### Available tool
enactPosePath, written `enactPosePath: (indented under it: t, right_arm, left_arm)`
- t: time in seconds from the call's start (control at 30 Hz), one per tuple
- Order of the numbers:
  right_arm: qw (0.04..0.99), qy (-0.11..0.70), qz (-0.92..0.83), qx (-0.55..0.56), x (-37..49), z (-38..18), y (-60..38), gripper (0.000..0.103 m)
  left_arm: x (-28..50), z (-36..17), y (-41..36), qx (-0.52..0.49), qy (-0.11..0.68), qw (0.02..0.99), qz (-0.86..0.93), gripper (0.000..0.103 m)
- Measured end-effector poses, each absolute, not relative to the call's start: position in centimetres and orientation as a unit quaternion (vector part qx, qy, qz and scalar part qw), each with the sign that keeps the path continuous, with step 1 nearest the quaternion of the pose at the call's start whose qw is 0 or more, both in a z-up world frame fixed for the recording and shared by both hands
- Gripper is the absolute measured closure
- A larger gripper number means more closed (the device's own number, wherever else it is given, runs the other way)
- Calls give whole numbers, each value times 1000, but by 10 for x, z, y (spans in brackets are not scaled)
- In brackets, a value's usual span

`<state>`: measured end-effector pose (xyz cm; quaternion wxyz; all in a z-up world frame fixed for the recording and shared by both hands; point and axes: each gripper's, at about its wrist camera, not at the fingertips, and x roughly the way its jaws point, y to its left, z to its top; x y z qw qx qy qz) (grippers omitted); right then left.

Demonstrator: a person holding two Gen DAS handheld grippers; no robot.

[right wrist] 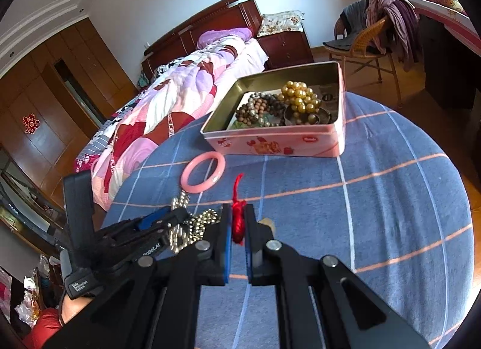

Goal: Organize jewelry
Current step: 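Grasp the red tassel strand with the right gripper while the left grasps the pearl strand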

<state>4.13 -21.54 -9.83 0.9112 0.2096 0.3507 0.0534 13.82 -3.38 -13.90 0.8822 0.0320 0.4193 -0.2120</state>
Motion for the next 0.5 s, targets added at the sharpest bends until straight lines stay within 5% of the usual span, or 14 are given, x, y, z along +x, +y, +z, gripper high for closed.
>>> enactPosePath:
  t: [0.5]
  right_arm:
    - [918, 327, 43, 218, 23, -83, -218, 93]
  left_arm:
    - [85, -106, 16, -25, 378, 893, -244, 97]
